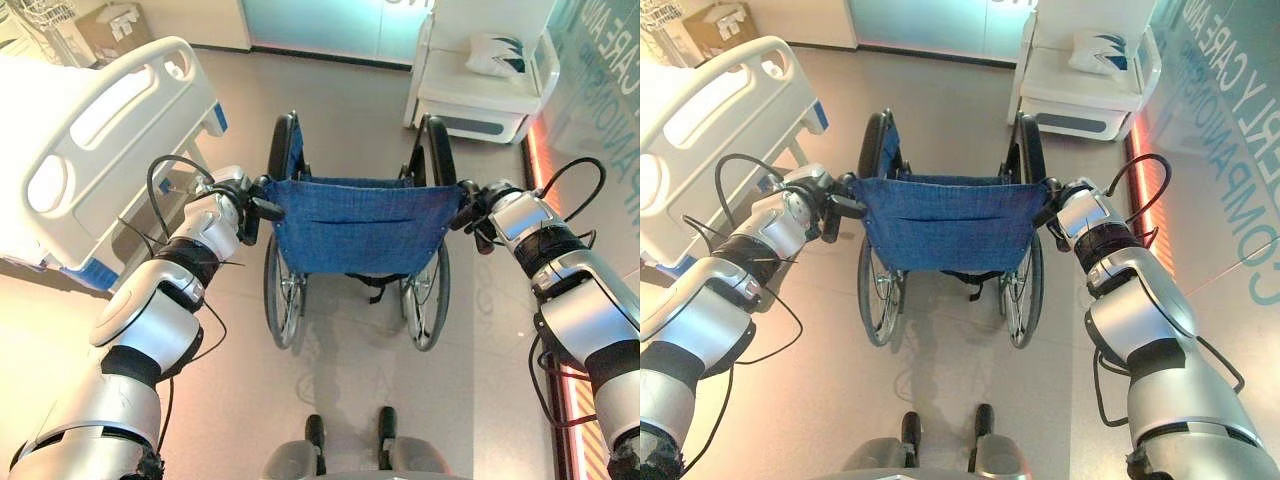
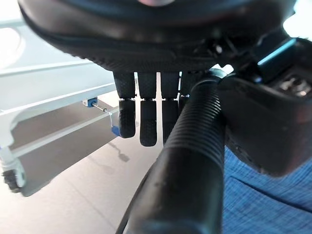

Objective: Push the wheelchair next to the bed

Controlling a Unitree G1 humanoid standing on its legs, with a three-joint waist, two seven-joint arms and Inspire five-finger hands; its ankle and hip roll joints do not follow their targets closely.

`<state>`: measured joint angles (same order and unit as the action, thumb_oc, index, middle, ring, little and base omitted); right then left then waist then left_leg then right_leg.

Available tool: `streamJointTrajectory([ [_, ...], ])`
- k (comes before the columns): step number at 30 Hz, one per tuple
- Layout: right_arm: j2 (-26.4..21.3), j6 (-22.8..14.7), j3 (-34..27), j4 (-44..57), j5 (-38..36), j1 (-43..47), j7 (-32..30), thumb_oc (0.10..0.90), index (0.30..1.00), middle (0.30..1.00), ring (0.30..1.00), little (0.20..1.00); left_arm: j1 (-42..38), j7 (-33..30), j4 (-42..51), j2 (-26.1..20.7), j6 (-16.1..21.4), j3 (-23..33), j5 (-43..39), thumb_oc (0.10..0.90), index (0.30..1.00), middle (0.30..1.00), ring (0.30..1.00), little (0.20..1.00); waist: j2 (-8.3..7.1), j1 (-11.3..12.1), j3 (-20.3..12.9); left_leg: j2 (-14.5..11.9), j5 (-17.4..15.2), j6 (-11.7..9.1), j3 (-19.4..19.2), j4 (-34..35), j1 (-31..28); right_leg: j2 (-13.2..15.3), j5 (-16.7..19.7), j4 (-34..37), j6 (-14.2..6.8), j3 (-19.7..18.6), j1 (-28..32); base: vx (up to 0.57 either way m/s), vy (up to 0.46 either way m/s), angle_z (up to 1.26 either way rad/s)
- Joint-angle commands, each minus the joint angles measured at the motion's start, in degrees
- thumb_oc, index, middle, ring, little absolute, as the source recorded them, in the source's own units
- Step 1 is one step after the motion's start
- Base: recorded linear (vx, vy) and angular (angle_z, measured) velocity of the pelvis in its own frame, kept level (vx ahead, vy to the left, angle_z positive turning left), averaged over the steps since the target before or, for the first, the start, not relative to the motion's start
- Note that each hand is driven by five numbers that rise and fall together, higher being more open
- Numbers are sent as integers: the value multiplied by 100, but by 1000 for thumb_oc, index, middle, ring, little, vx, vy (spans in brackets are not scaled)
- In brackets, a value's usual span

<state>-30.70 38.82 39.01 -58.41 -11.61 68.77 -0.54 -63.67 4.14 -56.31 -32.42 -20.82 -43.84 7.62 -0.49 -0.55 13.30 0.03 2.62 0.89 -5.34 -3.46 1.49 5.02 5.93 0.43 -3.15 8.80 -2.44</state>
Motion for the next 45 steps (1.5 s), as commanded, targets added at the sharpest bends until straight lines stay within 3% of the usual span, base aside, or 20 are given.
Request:
streamJointTrajectory([
  [1,-409,-1165,48,487,-19,349,76,400,300,300,300,300,49,-660,255,-348,762,271,-465,400,300,300,300,300,60,174,520,155,-813,122,21,-563,272,171,-1068,-1151,69,217,-115,24,174,0],
  [4,-500,-1284,-44,729,-52,171,-136,400,300,300,300,300,177,-922,557,-490,931,442,-763,400,300,300,300,300,179,218,640,175,-814,240,22,-641,383,344,-1187,-2318,48,166,-539,43,242,-2],
  [5,-629,-1295,-130,975,16,-4,-249,400,300,300,300,300,263,-976,760,-587,992,479,-872,400,300,300,300,300,251,207,720,173,-809,294,34,-686,407,432,-1001,-3211,40,113,-901,117,265,2],
  [7,-815,-1360,-275,1281,64,-330,-266,400,300,300,300,300,516,-1081,1067,-642,992,561,-869,400,300,300,300,300,273,136,802,218,-850,359,81,-808,372,412,-601,-3913,-33,-44,-1276,244,147,-3],
  [10,-924,-1292,-415,1628,198,-603,-282,400,300,300,300,300,745,-1206,1392,-596,938,598,-776,400,300,300,300,300,181,-75,925,405,-1005,381,259,-827,155,335,-35,-3171,-139,-92,-1714,365,-53,-8],
  [13,-1033,-1342,-443,1609,382,-416,-96,400,300,300,300,300,559,-1326,1444,-557,1029,566,-813,400,300,300,300,300,101,-387,1059,566,-1339,311,503,-741,-214,249,220,-1257,-273,-170,-1958,334,-200,20],
  [17,-1158,-1413,-373,1408,239,-223,-62,400,300,300,300,300,335,-1449,1403,-603,1318,519,-909,400,300,300,300,300,-20,-498,905,655,-1499,307,813,-864,-118,99,247,-877,-275,-690,-1803,262,-281,69],
  [20,-1138,-1416,-287,1341,101,-237,49,400,300,300,300,300,292,-1572,1380,-634,1405,432,-1058,400,300,300,300,300,-50,-461,821,318,-1508,135,765,-1202,-14,141,-132,-1386,-170,-477,-1768,311,-283,57],
  [22,-1165,-1450,-306,1288,59,-345,164,400,300,300,300,300,354,-1510,1339,-643,1491,415,-1157,400,300,300,300,300,-114,-497,716,-100,-1438,-21,650,-1218,-299,205,-284,-1463,-91,-233,-1636,393,-263,-9],
  [26,-1220,-1558,-352,1225,-55,-528,166,400,300,300,300,300,446,-1572,1367,-568,1634,370,-1006,400,300,300,300,300,-174,-497,583,-703,-782,-239,422,-1629,-277,85,-592,-1443,116,9,-1278,349,-262,28],
  [32,-1320,-1624,-332,1388,-49,-623,282,400,300,300,300,300,739,-1676,1426,-446,1642,450,-948,400,300,300,300,300,-290,-455,304,-980,-262,-328,550,-2428,-350,-124,-887,-1355,366,56,-831,393,-182,0],
  [33,-1327,-1618,-338,1418,-42,-636,291,400,300,300,300,300,783,-1689,1430,-440,1650,486,-949,400,300,300,300,300,-312,-420,286,-960,-176,-330,567,-2721,-236,-152,-921,-1323,411,63,-721,493,-199,-19],
  [35,-1313,-1535,-378,1619,9,-790,257,400,300,300,300,300,1064,-1662,1571,-456,1658,682,-873,400,300,300,300,300,-385,-142,381,-557,-316,-131,623,-3329,530,-268,-1022,-1209,460,-94,-218,682,-189,-33],
  [36,-1261,-1452,-367,1766,79,-848,189,400,300,300,300,300,1270,-1694,1713,-510,1642,782,-761,400,300,300,300,300,-347,71,511,-136,-415,-16,548,-2910,999,-414,-1078,-1157,437,-262,92,522,-33,-29],
  [38,-1213,-1339,-373,1839,166,-846,177,400,300,300,300,300,1380,-1692,1832,-579,1630,838,-750,400,300,300,300,300,-296,215,590,94,-324,-45,458,-2502,1261,-532,-1145,-1087,426,-345,335,507,60,-26],
  [39,-1182,-1286,-378,1877,222,-837,138,400,300,300,300,300,1401,-1692,1891,-646,1629,848,-780,400,300,300,300,300,-201,337,628,242,-48,-159,396,-2009,1514,-692,-1213,-995,427,-429,517,478,91,-30],
  [40,-1177,-1277,-375,1887,236,-839,126,400,300,300,300,300,1398,-1684,1899,-667,1633,845,-794,400,300,300,300,300,-151,386,645,275,114,-224,373,-1829,1625,-762,-1237,-973,435,-461,589,624,118,-41],
  [41,-1209,-1197,-378,2022,290,-872,119,400,300,300,300,300,1443,-1634,1994,-772,1637,890,-785,400,300,300,300,300,-8,556,683,379,630,-403,351,-1217,1920,-976,-1323,-878,458,-636,879,521,105,-43],
  [43,-1275,-1200,-379,2086,321,-844,219,400,300,300,300,300,1525,-1580,2136,-879,1598,997,-752,400,300,300,300,300,87,715,660,457,958,-480,396,-580,2046,-1108,-1431,-819,473,-839,1135,560,159,-61],
  [45,-1370,-1312,-360,2096,516,-773,395,400,300,300,300,300,1625,-1507,2307,-1003,1543,1131,-681,400,300,300,300,300,181,838,585,483,1004,-492,362,-263,2022,-1168,-1643,-909,491,-934,1260,485,221,-83],
])
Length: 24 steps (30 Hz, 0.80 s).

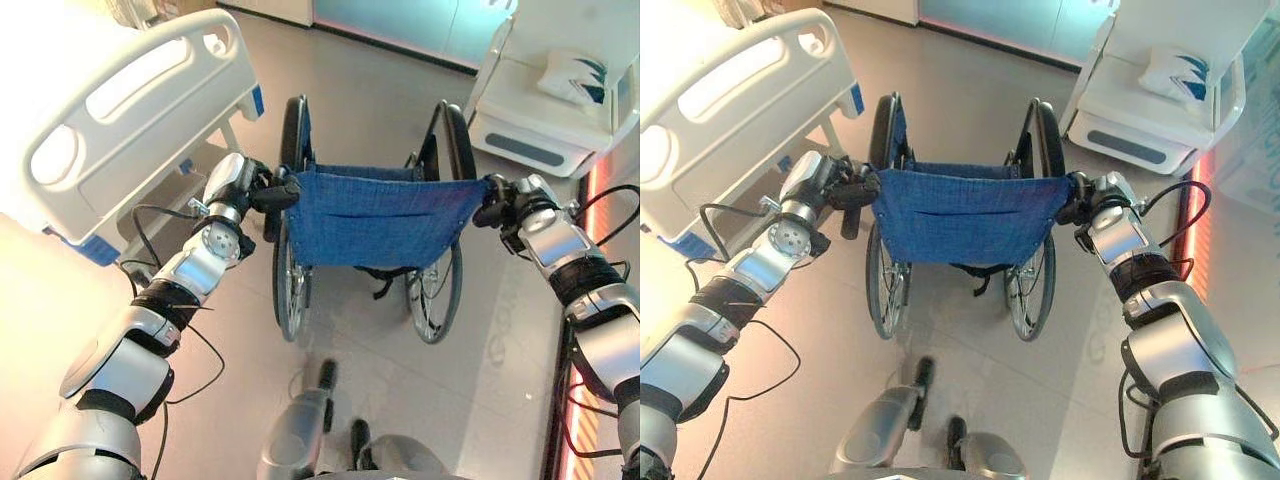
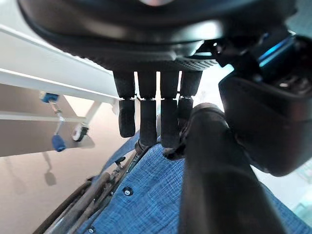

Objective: Push the wheelchair next to the bed

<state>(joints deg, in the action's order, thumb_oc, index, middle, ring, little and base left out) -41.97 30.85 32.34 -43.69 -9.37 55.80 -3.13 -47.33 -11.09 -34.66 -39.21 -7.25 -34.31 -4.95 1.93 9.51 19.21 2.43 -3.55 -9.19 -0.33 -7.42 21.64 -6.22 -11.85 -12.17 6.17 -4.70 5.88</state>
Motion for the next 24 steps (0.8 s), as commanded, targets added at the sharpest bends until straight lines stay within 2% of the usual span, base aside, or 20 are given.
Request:
streamJointTrajectory([
  [1,-287,-586,322,600,322,558,740,400,300,300,300,300,27,47,153,-350,188,215,601,400,300,300,300,300,-28,-177,-72,234,1461,590,-201,146,-104,-51,16,237,-440,388,378,424,234,-101],
  [3,-310,-814,262,530,357,453,765,400,300,300,300,300,71,118,95,-374,173,203,547,400,300,300,300,300,-41,-194,-235,230,965,812,-258,-193,-217,58,-220,-83,-453,456,324,523,250,-70],
  [6,-237,-957,158,561,265,194,785,400,300,300,300,300,127,225,31,-376,169,181,651,400,300,300,300,300,-187,-98,-361,234,451,1035,-199,-682,-332,329,-319,-380,-545,754,387,507,168,-19],
  [9,-102,-973,89,635,237,113,695,400,300,300,300,300,119,331,132,-504,101,216,755,400,300,300,300,300,-318,64,-439,309,321,1149,-112,-733,-514,641,-179,-516,-761,1102,468,349,139,-26],
  [11,-66,-996,68,638,212,120,654,400,300,300,300,300,139,309,164,-529,101,242,772,400,300,300,300,300,-366,115,-479,338,284,1196,-108,-751,-528,740,-65,-585,-837,1163,518,296,151,-39],
  [16,27,-1126,-77,398,355,5,668,400,300,300,300,300,310,366,340,-576,88,292,945,400,300,300,300,300,-458,296,-710,475,244,1380,-128,-652,-546,958,663,-1408,-1133,1248,638,319,157,-8],
  [17,18,-1181,-118,328,343,-107,689,400,300,300,300,300,403,378,381,-562,94,286,992,400,300,300,300,300,-454,274,-798,504,218,1441,-127,-575,-644,942,960,-1855,-1186,1179,483,390,153,7],
  [18,12,-1199,-144,309,353,-186,713,400,300,300,300,300,460,378,417,-553,61,273,983,400,300,300,300,300,-449,238,-843,529,201,1462,-98,-527,-737,942,1104,-1996,-1197,1134,346,452,149,16],
  [19,15,-1213,-148,288,379,-256,722,400,300,300,300,300,516,363,421,-531,54,260,988,400,300,300,300,300,-454,194,-866,563,179,1474,-64,-515,-810,946,1176,-1971,-1194,1091,211,382,75,19],
  [21,29,-1203,-93,243,389,-276,723,400,300,300,300,300,588,315,386,-462,15,218,1039,400,300,300,300,300,-446,71,-833,612,99,1472,-1,-577,-965,998,1091,-1669,-1154,1107,-128,405,4,0],
  [22,49,-1168,-47,227,370,-212,710,400,300,300,300,300,598,278,341,-409,-15,192,1082,400,300,300,300,300,-370,-56,-770,558,27,1463,78,-581,-1196,1009,1073,-1292,-1108,1165,-677,354,-39,-5],
  [23,57,-1158,-34,225,367,-194,705,400,300,300,300,300,600,278,330,-397,-29,189,1097,400,300,300,300,300,-357,-103,-743,556,-8,1462,108,-587,-1267,1024,1049,-1222,-1100,1188,-802,433,-84,2],
  [24,121,-1113,-5,232,360,-99,679,400,300,300,300,300,578,231,246,-325,-42,197,1199,400,300,300,300,300,-296,-329,-487,535,-224,1483,311,-632,-1593,1198,1339,-1126,-1101,1267,-1759,448,-120,16],
])
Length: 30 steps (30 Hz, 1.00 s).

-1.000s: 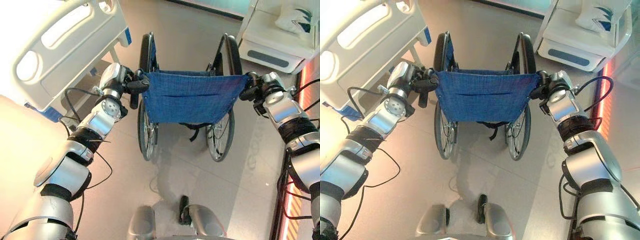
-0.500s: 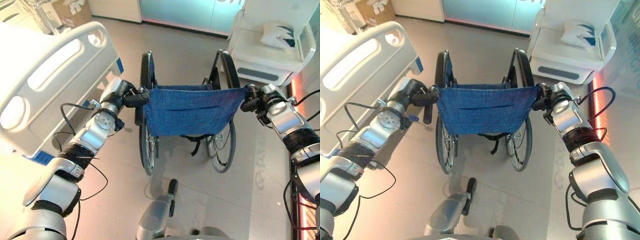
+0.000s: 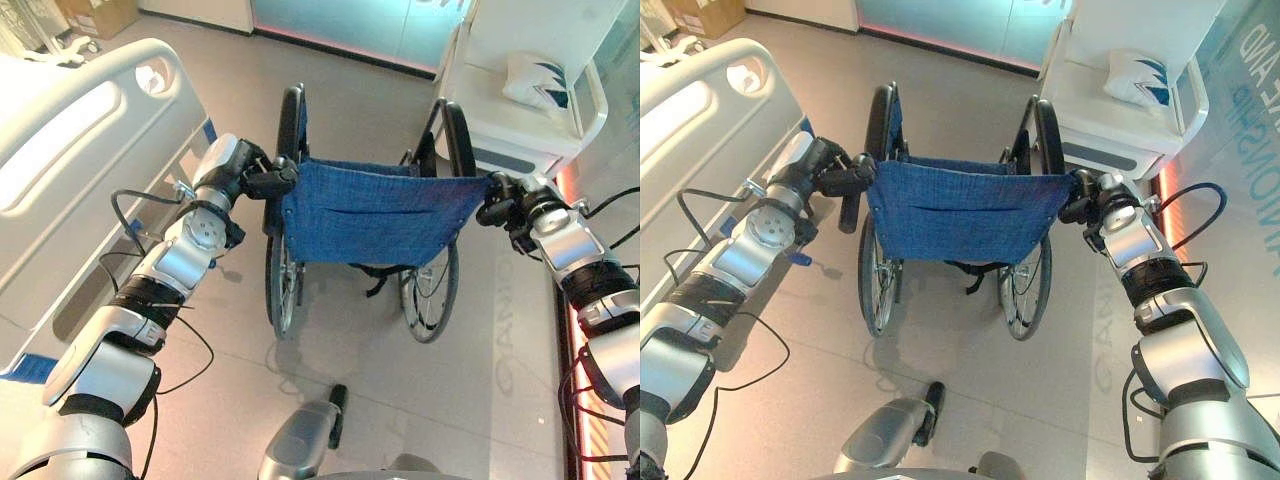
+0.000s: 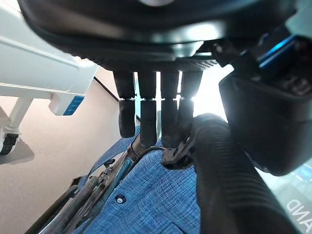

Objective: Push the wheelchair next to the bed

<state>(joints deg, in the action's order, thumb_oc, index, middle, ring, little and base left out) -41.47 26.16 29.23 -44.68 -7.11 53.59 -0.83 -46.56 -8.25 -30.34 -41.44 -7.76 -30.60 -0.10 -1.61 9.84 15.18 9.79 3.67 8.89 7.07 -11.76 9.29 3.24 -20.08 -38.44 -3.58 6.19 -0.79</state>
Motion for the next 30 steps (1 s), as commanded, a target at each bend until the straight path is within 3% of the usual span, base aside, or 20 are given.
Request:
streamJointTrajectory([
  [1,66,-601,335,361,111,210,427,400,300,300,300,300,434,-58,-253,-99,41,-181,746,400,300,300,300,300,43,-521,97,-167,-1116,-305,-340,-260,-495,325,2443,1782,-171,164,-1547,519,-158,56],
  [3,32,-534,361,369,106,295,435,400,300,300,300,300,343,-47,-309,-91,59,-226,751,400,300,300,300,300,-39,-665,196,-51,-1260,-296,-218,-316,-636,372,2660,2458,-267,162,-1713,457,-162,81],
  [4,-48,-430,384,370,99,454,503,400,300,300,300,300,190,-89,-387,-44,60,-336,693,400,300,300,300,300,-102,-817,247,63,-1397,-291,-11,-349,-781,349,2867,3219,-399,28,-1782,427,-145,83],
  [6,-106,-341,433,371,88,607,538,400,300,300,300,300,67,-118,-447,-11,77,-391,652,400,300,300,300,300,-134,-914,245,121,-1533,-271,149,-433,-830,309,2968,3550,-450,-231,-1823,424,-191,107],
  [7,-166,-271,498,350,63,791,572,400,300,300,300,300,-61,-146,-496,6,117,-433,599,400,300,300,300,300,-168,-974,227,140,-1718,-260,217,-668,-749,264,2954,3328,-421,-451,-1893,354,-222,84],
  [10,-240,-272,569,218,-16,1003,577,400,300,300,300,300,-205,-81,-519,13,149,-442,536,400,300,300,300,300,-252,-1003,177,140,-1955,-292,266,-919,-652,251,2906,3155,-320,-564,-1820,343,-265,59],
  [11,-249,-239,593,232,-31,1054,658,400,300,300,300,300,-224,-70,-561,46,131,-446,426,400,300,300,300,300,-247,-1010,133,-7,-2043,-360,273,-1036,-713,266,2781,2760,-264,-462,-1891,502,-256,47],
  [12,-247,-166,615,298,-19,1039,779,400,300,300,300,300,-195,-29,-612,84,119,-477,453,400,300,300,300,300,-206,-1026,50,-374,-1977,-548,200,-1071,-963,328,2545,2371,-198,-211,-1894,490,-236,39],
  [13,-250,-176,626,298,-21,1037,788,400,300,300,300,300,-189,-23,-620,84,119,-482,460,400,300,300,300,300,-198,-1029,43,-473,-1913,-597,162,-1072,-1022,338,2507,2343,-180,-150,-1867,477,-223,26],
  [16,-303,-263,662,313,-82,1041,815,400,300,300,300,300,-284,-76,-674,109,60,-541,393,400,300,300,300,300,-193,-1143,-63,-1187,-1224,-889,-20,-1029,-1353,245,2262,2422,-4,69,-1564,428,-240,21],
  [18,-352,-298,654,324,-58,1014,835,400,300,300,300,300,-276,-131,-693,152,59,-549,383,400,300,300,300,300,-174,-1217,-147,-1422,-925,-1010,-112,-1023,-1521,204,2189,2479,63,165,-1499,362,-167,48],
  [19,-443,-373,642,341,-38,954,896,400,300,300,300,300,-256,-219,-700,195,56,-580,330,400,300,300,300,300,-175,-1289,-244,-1642,-502,-1118,-240,-1094,-1568,140,2078,2610,170,262,-1319,406,-176,36],
  [21,-487,-407,667,411,-77,864,879,400,300,300,300,300,-177,-297,-710,259,65,-557,335,400,300,300,300,300,-210,-1249,-254,-1619,-332,-1127,-291,-1630,-1332,85,1991,2715,271,308,-1078,374,-201,29],
  [22,-491,-381,670,487,-123,787,834,400,300,300,300,300,-118,-302,-701,298,84,-519,390,400,300,300,300,300,-299,-1203,-241,-1530,-180,-1097,-367,-1959,-952,76,1941,2820,344,313,-838,435,-249,35],
  [23,-464,-363,670,515,-127,723,803,400,300,300,300,300,-69,-268,-672,342,85,-486,493,400,300,300,300,300,-312,-1102,-152,-1460,-265,-1031,-468,-2179,-539,4,1876,2907,381,269,-547,495,-244,21],
  [25,-319,-353,692,503,-131,674,673,400,300,300,300,300,39,-272,-696,409,127,-449,672,400,300,300,300,300,-300,-907,0,-1009,-515,-884,-592,-1700,-136,-103,1814,3027,320,108,-186,482,-110,15],
  [27,-215,-293,678,504,-71,670,607,400,300,300,300,300,42,-265,-665,369,136,-435,631,400,300,300,300,300,-231,-759,111,-742,-396,-923,-733,-1252,240,-233,1714,3105,318,40,88,462,16,7],
  [30,-113,-226,651,620,-8,576,540,400,300,300,300,300,64,-272,-577,269,165,-387,469,400,300,300,300,300,26,-445,272,-504,364,-1169,-949,-518,1064,-600,1558,3181,387,-115,517,504,57,-28],
])
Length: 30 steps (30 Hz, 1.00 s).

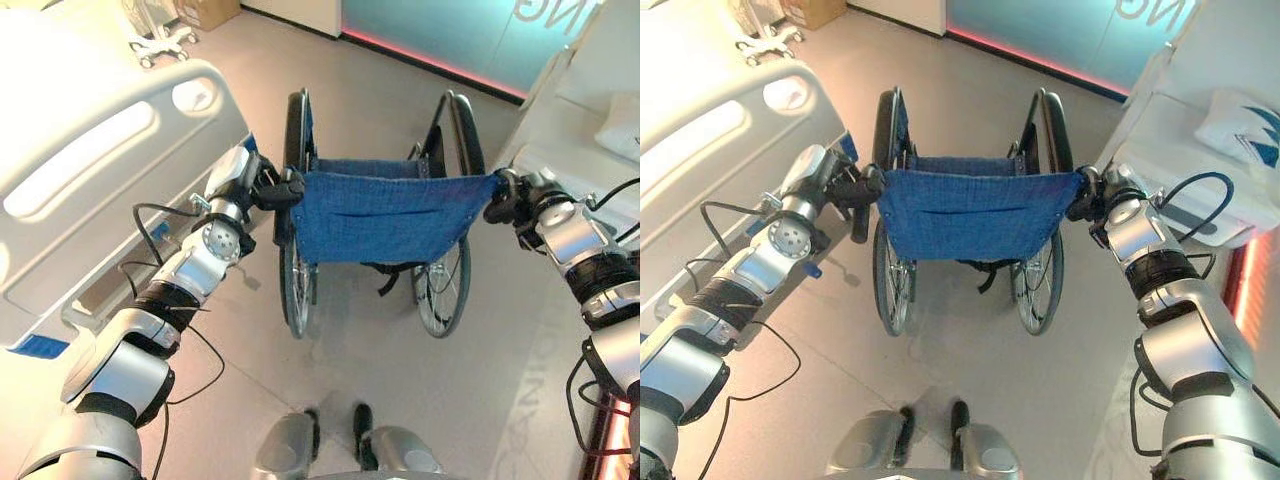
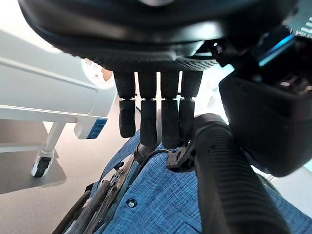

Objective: Push the wheelchair next to the bed

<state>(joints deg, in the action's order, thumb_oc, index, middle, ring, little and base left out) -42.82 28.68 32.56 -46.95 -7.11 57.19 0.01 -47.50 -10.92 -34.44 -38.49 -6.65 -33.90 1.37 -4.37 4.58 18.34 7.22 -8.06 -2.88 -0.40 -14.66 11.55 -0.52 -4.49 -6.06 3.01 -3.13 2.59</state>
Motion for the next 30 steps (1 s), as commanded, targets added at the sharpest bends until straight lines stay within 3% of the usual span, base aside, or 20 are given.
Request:
streamJointTrajectory([
  [1,28,-482,309,870,-7,203,468,400,300,300,300,300,201,25,-101,-84,59,7,324,400,300,300,300,300,376,200,-17,-191,1789,-57,-200,123,971,-332,-82,-58,-252,723,320,538,108,-57],
  [3,12,-503,289,880,73,250,588,400,300,300,300,300,353,95,34,-225,109,192,369,400,300,300,300,300,478,370,-21,-142,1963,-69,-104,506,1030,-447,-316,-168,-222,557,451,451,163,-67],
  [5,-2,-626,257,785,46,261,614,400,300,300,300,300,442,115,58,-291,162,286,329,400,300,300,300,300,506,378,-89,-187,1660,85,-226,509,858,-417,-534,-399,-231,551,389,449,228,-102],
  [6,31,-756,145,762,132,72,741,400,300,300,300,300,499,157,4,-299,149,277,267,400,300,300,300,300,481,388,-169,-212,1300,213,-258,240,848,-331,-759,-591,-211,623,426,468,211,-116],
  [8,30,-741,80,858,225,-121,791,400,300,300,300,300,594,220,19,-308,161,319,356,400,300,300,300,300,418,430,-231,-235,1046,322,-278,67,777,-203,-858,-719,-268,737,477,391,144,-67],
  [11,146,-802,14,779,209,-185,688,400,300,300,300,300,531,320,57,-371,46,284,470,400,300,300,300,300,276,607,-364,-138,822,508,-193,34,544,77,-805,-890,-481,1008,650,405,131,7],
  [14,211,-901,-1,648,173,-89,634,400,300,300,300,300,417,277,27,-391,0,224,486,400,300,300,300,300,210,709,-440,-92,792,573,-150,34,557,188,-732,-1026,-565,1081,738,253,94,-52],
  [19,245,-988,-64,587,176,-158,623,400,300,300,300,300,565,343,170,-408,-38,244,640,400,300,300,300,300,150,846,-679,80,774,745,-87,193,502,310,-185,-1844,-804,1034,821,278,148,-5],
  [22,219,-1055,-106,571,240,-364,698,400,300,300,300,300,804,336,232,-374,9,234,710,400,300,300,300,300,184,779,-833,122,693,842,-39,333,190,396,370,-2568,-890,1037,439,345,158,6],
  [24,267,-1035,-69,588,290,-402,730,400,300,300,300,300,877,297,215,-330,10,220,709,400,300,300,300,300,225,701,-828,93,631,840,4,324,20,484,368,-2435,-858,1061,165,346,41,-6],
  [25,320,-987,-6,601,287,-374,697,400,300,300,300,300,909,258,177,-291,40,214,718,400,300,300,300,300,299,574,-727,41,542,816,111,298,-226,569,208,-2213,-806,1112,-299,294,-50,-8],
  [27,346,-926,34,669,272,-334,625,400,300,300,300,300,909,222,167,-293,70,214,697,400,300,300,300,300,378,426,-596,-33,430,802,275,300,-492,667,286,-1881,-779,1145,-897,278,-107,-5],
  [29,384,-868,95,721,325,-229,543,400,300,300,300,300,821,213,146,-312,155,241,679,400,300,300,300,300,304,180,-313,53,89,829,489,160,-746,926,924,-1121,-894,1046,-1756,471,-261,41],
  [30,319,-695,168,829,394,-70,521,400,300,300,300,300,727,226,174,-315,173,220,645,400,300,300,300,300,218,35,-205,196,-122,846,705,52,-848,994,1223,-363,-1044,860,-1921,458,-249,85],
])
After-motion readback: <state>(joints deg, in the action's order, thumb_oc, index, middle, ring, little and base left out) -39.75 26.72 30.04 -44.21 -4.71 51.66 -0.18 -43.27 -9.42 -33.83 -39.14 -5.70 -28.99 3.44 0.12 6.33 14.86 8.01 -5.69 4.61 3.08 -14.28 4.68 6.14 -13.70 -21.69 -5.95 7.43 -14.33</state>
